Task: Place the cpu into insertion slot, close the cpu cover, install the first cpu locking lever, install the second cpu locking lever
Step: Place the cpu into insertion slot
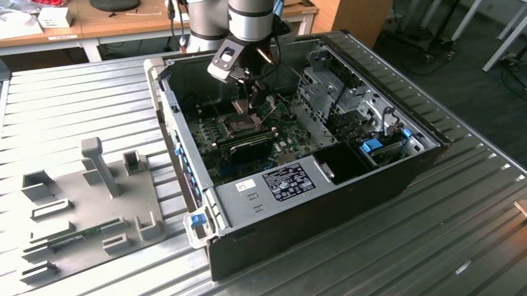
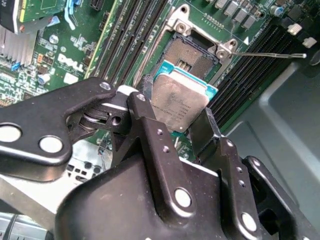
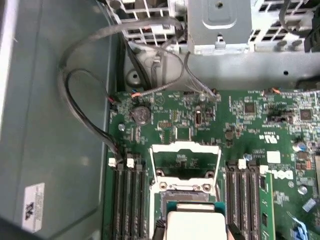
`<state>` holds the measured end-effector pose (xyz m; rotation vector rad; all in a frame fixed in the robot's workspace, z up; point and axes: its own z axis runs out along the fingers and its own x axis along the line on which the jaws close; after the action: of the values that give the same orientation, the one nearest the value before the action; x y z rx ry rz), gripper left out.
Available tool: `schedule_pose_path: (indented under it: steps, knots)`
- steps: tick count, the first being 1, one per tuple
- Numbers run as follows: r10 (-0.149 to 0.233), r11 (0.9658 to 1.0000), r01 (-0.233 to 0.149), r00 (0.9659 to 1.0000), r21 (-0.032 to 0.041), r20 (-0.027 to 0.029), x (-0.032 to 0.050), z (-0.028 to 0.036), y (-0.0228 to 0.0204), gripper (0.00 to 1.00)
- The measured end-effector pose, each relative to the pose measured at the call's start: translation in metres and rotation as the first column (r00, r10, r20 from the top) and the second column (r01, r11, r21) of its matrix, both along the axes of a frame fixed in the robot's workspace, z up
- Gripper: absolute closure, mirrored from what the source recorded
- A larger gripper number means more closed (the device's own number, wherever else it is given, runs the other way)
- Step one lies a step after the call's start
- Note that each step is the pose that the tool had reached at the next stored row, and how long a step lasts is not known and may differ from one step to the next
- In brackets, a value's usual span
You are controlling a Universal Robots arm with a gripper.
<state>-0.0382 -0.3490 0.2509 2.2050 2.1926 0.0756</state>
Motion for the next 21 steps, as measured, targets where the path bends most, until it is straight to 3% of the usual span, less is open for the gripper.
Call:
schedule_pose_path:
  steps: [8,21]
  knots:
    - [0.0,1.0,0.0,1.0,0.0003,0.0016,-0.0014,-0.0119,0.0,0.46]
    - [0.0,1.0,0.0,1.0,0.0,0.0014,-0.0015,-0.0151,0.0,0.46]
